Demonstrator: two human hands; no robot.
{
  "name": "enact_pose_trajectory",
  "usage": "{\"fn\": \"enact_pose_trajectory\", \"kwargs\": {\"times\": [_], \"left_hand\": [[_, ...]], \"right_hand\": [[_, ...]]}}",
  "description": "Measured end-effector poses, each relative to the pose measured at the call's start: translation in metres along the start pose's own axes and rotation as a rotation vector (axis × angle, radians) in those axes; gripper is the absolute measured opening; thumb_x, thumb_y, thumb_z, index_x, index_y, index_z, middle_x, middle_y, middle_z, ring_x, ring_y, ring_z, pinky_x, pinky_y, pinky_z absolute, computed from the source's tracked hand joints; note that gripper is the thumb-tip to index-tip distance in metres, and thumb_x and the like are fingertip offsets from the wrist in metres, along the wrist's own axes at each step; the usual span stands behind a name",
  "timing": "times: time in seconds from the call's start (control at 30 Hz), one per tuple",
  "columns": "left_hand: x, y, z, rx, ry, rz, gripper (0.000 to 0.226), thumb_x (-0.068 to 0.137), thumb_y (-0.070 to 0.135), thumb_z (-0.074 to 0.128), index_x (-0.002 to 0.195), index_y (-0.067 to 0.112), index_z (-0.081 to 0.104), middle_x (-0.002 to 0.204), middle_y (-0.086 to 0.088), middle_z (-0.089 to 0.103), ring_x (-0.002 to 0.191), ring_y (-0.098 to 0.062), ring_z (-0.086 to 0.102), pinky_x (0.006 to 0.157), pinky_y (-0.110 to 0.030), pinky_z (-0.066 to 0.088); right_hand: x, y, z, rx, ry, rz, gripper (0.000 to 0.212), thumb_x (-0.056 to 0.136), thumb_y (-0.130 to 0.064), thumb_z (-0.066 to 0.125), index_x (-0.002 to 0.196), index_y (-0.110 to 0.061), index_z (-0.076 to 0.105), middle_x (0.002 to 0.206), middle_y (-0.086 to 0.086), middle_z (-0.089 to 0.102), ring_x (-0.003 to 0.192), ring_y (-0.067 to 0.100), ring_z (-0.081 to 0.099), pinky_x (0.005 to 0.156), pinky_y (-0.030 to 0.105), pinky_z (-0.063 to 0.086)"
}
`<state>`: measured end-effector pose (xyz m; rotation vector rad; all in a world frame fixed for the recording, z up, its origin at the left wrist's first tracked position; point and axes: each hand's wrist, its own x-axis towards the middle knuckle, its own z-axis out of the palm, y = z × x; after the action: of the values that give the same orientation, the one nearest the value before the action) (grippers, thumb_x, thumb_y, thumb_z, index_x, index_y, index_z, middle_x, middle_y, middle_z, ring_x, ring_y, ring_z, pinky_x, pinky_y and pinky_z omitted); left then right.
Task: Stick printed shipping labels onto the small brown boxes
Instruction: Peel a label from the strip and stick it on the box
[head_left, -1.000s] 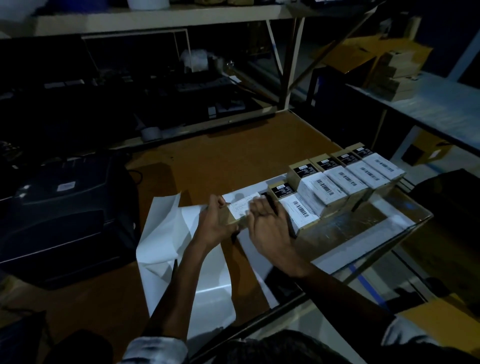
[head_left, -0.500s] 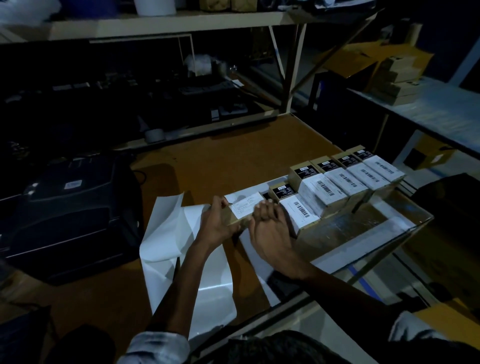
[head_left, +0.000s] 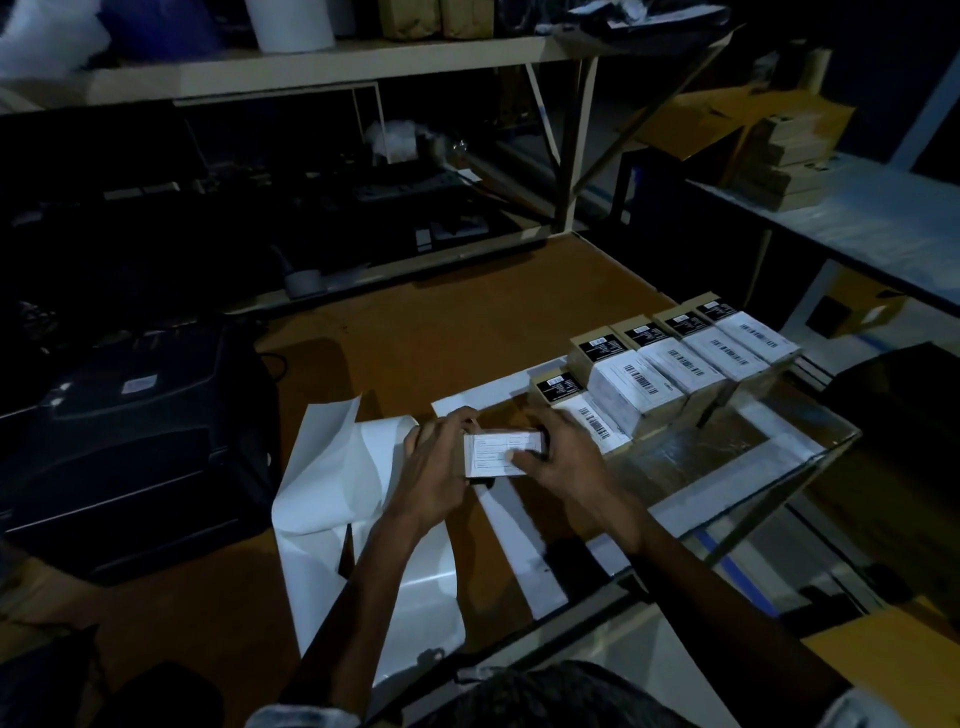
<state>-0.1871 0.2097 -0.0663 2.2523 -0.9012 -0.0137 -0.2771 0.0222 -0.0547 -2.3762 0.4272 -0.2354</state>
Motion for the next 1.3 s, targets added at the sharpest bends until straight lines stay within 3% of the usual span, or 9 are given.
{"fn": "enact_pose_trajectory", "kwargs": {"times": [0.17,0.37,0.53,0.7,0.77,0.87,1.07,1.2,1.3], "left_hand": [[-0.005,-0.008,-0.007,0.067,-0.151,0.092,0.101,0.067,0.042,0.087,0.149,0.032,0.03,0.145,0.007,0.045,0.135,-0.01,0.031,0.114,-0.036,0.018],[-0.005,-0.019,0.003,0.276,-0.08,0.077,0.092,0.072,0.036,0.086,0.149,0.021,0.036,0.146,-0.003,0.049,0.137,-0.023,0.041,0.116,-0.039,0.027],[-0.004,-0.017,0.002,0.266,-0.039,0.082,0.078,0.079,0.018,0.079,0.147,0.015,0.04,0.145,-0.009,0.051,0.137,-0.027,0.043,0.116,-0.04,0.028],[-0.003,-0.025,-0.004,0.245,0.011,0.004,0.088,0.077,0.005,0.079,0.151,0.024,0.035,0.148,-0.007,0.049,0.14,-0.027,0.04,0.117,-0.049,0.034],[-0.005,-0.027,-0.009,0.189,-0.075,-0.006,0.108,0.066,0.017,0.089,0.153,0.03,0.026,0.153,-0.002,0.041,0.144,-0.024,0.033,0.119,-0.05,0.029],[-0.006,-0.014,-0.018,0.125,-0.164,-0.04,0.124,0.057,0.048,0.091,0.155,0.036,0.016,0.16,0.004,0.029,0.148,-0.02,0.02,0.122,-0.051,0.015],[0.011,0.01,-0.016,0.22,-0.317,0.117,0.101,0.063,0.069,0.079,0.149,0.047,0.032,0.162,0.007,0.024,0.151,-0.013,0.008,0.118,-0.051,0.003],[0.014,0.014,-0.005,0.166,-0.457,0.104,0.09,0.066,0.064,0.081,0.144,0.046,0.041,0.158,0.013,0.032,0.149,-0.012,0.013,0.116,-0.053,0.003],[0.018,0.01,-0.008,0.188,-0.477,0.088,0.09,0.062,0.061,0.084,0.141,0.045,0.045,0.159,0.01,0.031,0.15,-0.012,0.009,0.117,-0.059,0.0]], "right_hand": [[-0.004,0.018,0.013,0.102,-0.078,0.008,0.067,0.073,-0.026,0.089,0.129,-0.02,0.052,0.127,0.003,0.062,0.12,0.02,0.058,0.092,0.032,0.05],[-0.003,0.021,0.007,0.192,-0.158,0.082,0.065,0.068,-0.022,0.092,0.115,-0.025,0.047,0.124,-0.005,0.059,0.115,0.012,0.054,0.075,0.009,0.044],[0.001,0.021,0.002,0.281,-0.165,0.147,0.081,0.065,-0.023,0.094,0.129,-0.019,0.046,0.114,-0.01,0.055,0.11,0.008,0.051,0.07,0.006,0.041],[-0.002,0.026,0.002,0.326,-0.162,0.193,0.08,0.061,-0.031,0.096,0.129,-0.014,0.058,0.113,-0.005,0.066,0.106,0.016,0.065,0.074,0.02,0.056],[-0.009,0.026,0.004,0.327,-0.073,0.171,0.078,0.059,-0.028,0.097,0.127,-0.017,0.06,0.113,-0.006,0.068,0.108,0.015,0.065,0.073,0.015,0.054],[-0.021,0.025,0.01,0.277,0.045,0.081,0.081,0.056,-0.023,0.097,0.125,-0.024,0.056,0.115,-0.011,0.065,0.109,0.01,0.062,0.083,0.027,0.059],[-0.041,0.024,0.028,0.172,0.115,-0.081,0.084,0.061,-0.023,0.095,0.133,-0.023,0.051,0.126,-0.007,0.057,0.121,0.009,0.052,0.096,0.035,0.052],[-0.045,0.028,0.03,0.154,0.114,-0.051,0.081,0.063,-0.018,0.093,0.133,-0.012,0.054,0.126,0.001,0.059,0.118,0.01,0.05,0.097,0.03,0.046],[-0.046,0.036,0.032,0.126,0.097,-0.021,0.076,0.063,-0.021,0.09,0.13,-0.011,0.055,0.125,0.002,0.06,0.117,0.013,0.053,0.098,0.038,0.051]]}}
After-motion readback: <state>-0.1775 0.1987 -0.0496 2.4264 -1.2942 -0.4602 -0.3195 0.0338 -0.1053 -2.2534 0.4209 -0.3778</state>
